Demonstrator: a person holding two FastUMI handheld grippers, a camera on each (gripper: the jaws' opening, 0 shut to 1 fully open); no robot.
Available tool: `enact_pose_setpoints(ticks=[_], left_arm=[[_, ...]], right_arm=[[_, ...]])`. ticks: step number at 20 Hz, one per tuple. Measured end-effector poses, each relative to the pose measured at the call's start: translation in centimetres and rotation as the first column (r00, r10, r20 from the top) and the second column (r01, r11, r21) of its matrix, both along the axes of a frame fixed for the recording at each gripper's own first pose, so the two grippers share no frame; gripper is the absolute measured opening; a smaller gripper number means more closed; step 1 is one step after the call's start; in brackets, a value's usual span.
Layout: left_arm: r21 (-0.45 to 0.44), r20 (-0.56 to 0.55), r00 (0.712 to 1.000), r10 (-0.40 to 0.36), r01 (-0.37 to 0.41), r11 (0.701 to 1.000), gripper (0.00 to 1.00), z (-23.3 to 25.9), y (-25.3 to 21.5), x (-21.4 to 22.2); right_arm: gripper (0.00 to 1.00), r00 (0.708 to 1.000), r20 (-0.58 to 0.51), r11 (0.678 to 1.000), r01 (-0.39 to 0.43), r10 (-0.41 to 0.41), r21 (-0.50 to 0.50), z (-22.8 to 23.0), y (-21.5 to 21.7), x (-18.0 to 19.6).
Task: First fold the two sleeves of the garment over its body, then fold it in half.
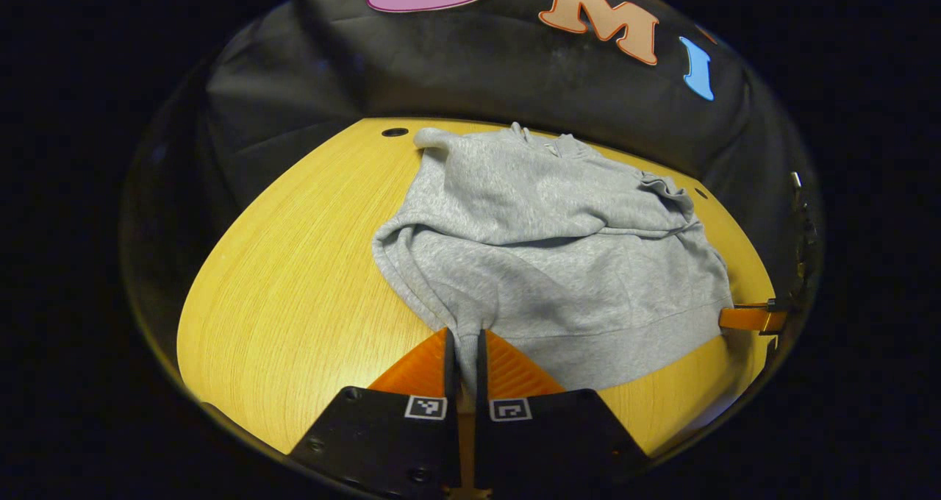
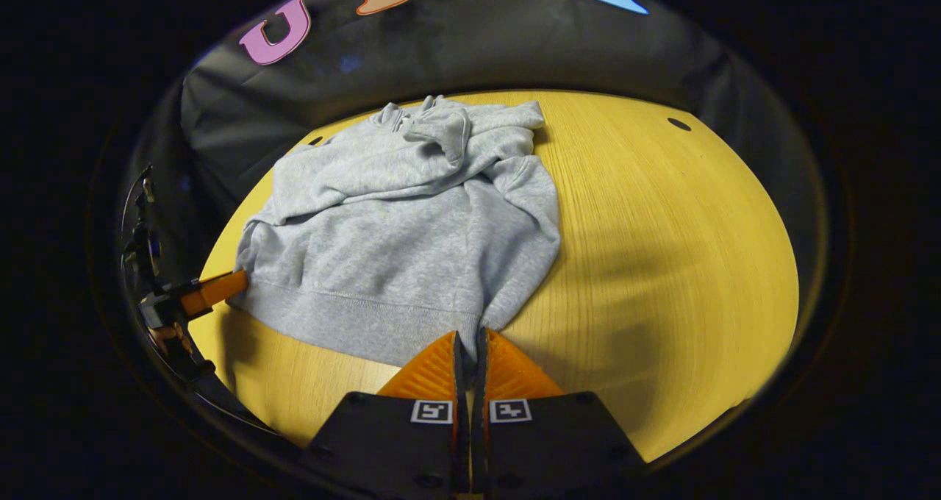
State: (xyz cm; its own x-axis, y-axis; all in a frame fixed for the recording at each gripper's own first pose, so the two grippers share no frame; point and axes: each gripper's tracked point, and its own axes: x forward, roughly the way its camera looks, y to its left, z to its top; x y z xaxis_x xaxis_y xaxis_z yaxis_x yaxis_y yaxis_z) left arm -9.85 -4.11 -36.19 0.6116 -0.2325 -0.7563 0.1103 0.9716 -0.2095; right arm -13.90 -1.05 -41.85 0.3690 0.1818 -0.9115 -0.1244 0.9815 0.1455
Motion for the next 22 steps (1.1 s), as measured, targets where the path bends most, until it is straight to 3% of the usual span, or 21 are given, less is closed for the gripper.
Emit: enact_pose_setpoints(ticks=[1, 6, 14, 22], left_arm=[[-0.006, -0.006, 1.000, 0.009, -0.009, 1.000, 0.01, 0.1, -0.1, 0.1], [-0.023, -0.054, 0.998, 0.012, -0.013, 1.000, 0.00, 0.2, -0.2, -0.9], [-0.041, -0.109, 0.994, 0.013, -0.017, 0.999, 0.00, 0.7, 0.0, -1.0], [-0.075, -0.059, 0.998, 0.023, -0.028, 0.997, 0.00, 4.3, -0.4, 0.9]], right_arm=[[0.04, 1.000, -0.005, 1.000, 0.008, -0.008, 0.000, 0.2, 0.0, -0.1], [0.04, 0.996, -0.054, 0.996, 0.072, -0.069, 0.049, 1.0, 0.0, -0.5], [0.04, 0.994, -0.104, 0.996, 0.037, -0.029, 0.079, 2.1, 0.2, -0.5], [0.04, 0.997, -0.052, 0.977, 0.073, -0.063, 0.200, 6.6, 2.0, 1.7]])
